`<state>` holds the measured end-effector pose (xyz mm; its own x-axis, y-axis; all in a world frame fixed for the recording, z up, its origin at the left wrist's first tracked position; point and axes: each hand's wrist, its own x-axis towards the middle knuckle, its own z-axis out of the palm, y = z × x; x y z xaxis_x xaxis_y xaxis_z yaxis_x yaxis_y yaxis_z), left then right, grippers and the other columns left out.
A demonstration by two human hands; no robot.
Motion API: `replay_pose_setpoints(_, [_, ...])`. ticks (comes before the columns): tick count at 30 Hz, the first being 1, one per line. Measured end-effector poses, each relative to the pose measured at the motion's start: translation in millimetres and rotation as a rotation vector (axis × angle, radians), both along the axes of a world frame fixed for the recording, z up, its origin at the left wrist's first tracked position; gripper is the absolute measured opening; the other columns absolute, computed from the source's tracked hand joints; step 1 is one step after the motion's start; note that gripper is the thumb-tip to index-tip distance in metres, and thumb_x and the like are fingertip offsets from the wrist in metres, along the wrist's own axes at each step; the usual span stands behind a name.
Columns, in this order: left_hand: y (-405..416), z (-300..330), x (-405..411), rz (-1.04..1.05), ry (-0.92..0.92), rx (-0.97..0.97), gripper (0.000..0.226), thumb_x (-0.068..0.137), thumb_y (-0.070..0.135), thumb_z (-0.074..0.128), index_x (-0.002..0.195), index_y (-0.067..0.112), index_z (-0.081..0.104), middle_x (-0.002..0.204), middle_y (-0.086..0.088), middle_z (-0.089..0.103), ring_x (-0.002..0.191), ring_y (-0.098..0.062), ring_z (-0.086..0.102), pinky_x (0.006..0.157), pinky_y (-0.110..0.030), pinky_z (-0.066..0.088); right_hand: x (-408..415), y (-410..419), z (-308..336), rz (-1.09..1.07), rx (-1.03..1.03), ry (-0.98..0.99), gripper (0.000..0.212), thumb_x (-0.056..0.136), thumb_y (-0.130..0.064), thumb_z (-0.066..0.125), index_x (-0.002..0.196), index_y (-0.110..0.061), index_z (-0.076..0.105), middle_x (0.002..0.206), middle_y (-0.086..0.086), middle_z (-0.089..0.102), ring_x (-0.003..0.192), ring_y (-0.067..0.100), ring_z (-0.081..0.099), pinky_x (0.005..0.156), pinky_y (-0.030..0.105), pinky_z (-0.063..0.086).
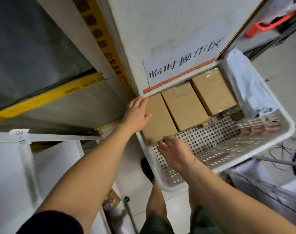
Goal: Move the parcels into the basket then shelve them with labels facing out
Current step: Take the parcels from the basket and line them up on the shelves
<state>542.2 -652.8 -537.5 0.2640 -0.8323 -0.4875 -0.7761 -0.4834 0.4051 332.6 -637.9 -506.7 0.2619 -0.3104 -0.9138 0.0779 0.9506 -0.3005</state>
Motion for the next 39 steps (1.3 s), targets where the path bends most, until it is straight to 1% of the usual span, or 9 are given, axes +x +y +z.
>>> replay_pose_setpoints(6, [4.8,15.3,-6.3,0.109,0.04,-0.081,0.074,0.104,0.04,0.06,0.165,0.02,0.025,0.169,-0.006,0.027,0.154,-0.033,0.019,0.124,-0.048,0.029,-2.5,13.0,4.2,-0.197,0.088,-0.077,0.032,0.1,0.004,0.042,0.129,0.008,0.053,0.151,0.031,0.048,0.145,0.041,0.046,0.125,0.052,0.034])
replay_pose_setpoints(12, [24.3,66.7,-19.0,0.169,0.068,-0.205,0.055,0.103,0.038,0.061,0.154,0.024,0.048,0.146,0.001,0.041,0.131,-0.022,0.033,0.113,-0.044,0.044,-34.0,17.0,38.8,-0.134,0.073,-0.102,0.007,0.098,-0.004,0.052,0.104,-0.006,0.055,0.113,0.017,0.058,0.107,0.033,0.06,0.114,0.061,0.045])
replay_pose_setpoints(15, [31.5,108.0,-28.8,0.242,0.157,-0.362,0.041,0.099,0.027,0.07,0.139,0.026,0.061,0.133,0.005,0.046,0.127,-0.021,0.038,0.109,-0.043,0.047,-45.5,8.9,63.2,-0.089,0.078,-0.126,0.045,0.097,-0.027,0.064,0.134,-0.003,0.053,0.134,0.019,0.056,0.118,0.036,0.059,0.107,0.068,0.048])
replay_pose_setpoints(18, [36.9,146.2,-37.6,0.277,0.296,-0.495,0.039,0.09,0.023,0.082,0.122,0.036,0.066,0.137,0.008,0.048,0.135,-0.017,0.045,0.114,-0.04,0.045,-50.4,-3.6,84.4,-0.129,0.113,-0.201,0.095,0.093,-0.057,0.071,0.16,-0.007,0.026,0.154,0.025,0.042,0.131,0.048,0.055,0.1,0.078,0.046])
replay_pose_setpoints(23, [47.0,199.3,-45.6,0.234,0.311,-0.517,0.04,0.081,0.023,0.09,0.104,0.045,0.065,0.169,0.007,0.029,0.144,-0.001,0.034,0.116,-0.029,0.038,-55.7,-29.1,111.6,-0.131,0.17,-0.352,0.103,0.086,-0.072,0.07,0.152,-0.004,0.03,0.144,0.036,0.048,0.128,0.06,0.053,0.105,0.08,0.04])
replay_pose_setpoints(28, [57.4,240.2,-57.4,0.222,0.212,-0.439,0.054,0.078,0.025,0.093,0.118,0.039,0.06,0.176,0.006,0.008,0.155,-0.013,0.013,0.12,-0.037,0.032,-54.2,-61.8,130.0,-0.042,0.122,-0.378,0.086,0.087,-0.054,0.08,0.144,0.001,0.045,0.147,0.032,0.047,0.13,0.056,0.052,0.102,0.076,0.047])
replay_pose_setpoints(31, [59.6,258.6,-71.3,0.27,0.168,-0.39,0.106,0.074,0.033,0.095,0.159,0.034,0.031,0.173,0.007,0.012,0.149,-0.007,0.007,0.124,-0.036,0.021,-59.0,-76.9,135.8,0.013,0.102,-0.436,0.078,0.09,-0.038,0.081,0.145,0.004,0.045,0.149,0.03,0.047,0.13,0.056,0.054,0.106,0.073,0.046])
replay_pose_setpoints(33, [60.8,265.3,-82.4,0.276,0.086,-0.343,0.13,0.072,0.04,0.095,0.168,0.03,0.008,0.166,0.006,0.024,0.144,-0.007,0.009,0.122,-0.032,0.017,-66.5,-86.0,137.4,0.07,0.073,-0.453,0.072,0.091,-0.031,0.079,0.147,0.003,0.049,0.149,0.03,0.049,0.132,0.055,0.054,0.109,0.069,0.045])
replay_pose_setpoints(39, [75.9,239.4,-126.5,0.188,-0.377,-0.579,0.118,0.061,0.052,0.09,0.161,0.018,0.036,0.154,0.004,0.041,0.129,-0.025,0.032,0.117,-0.039,0.035,-73.6,-117.7,159.8,0.383,-0.016,-0.346,0.072,0.094,-0.041,0.075,0.143,0.005,0.049,0.14,0.028,0.059,0.126,0.043,0.064,0.095,0.055,0.06])
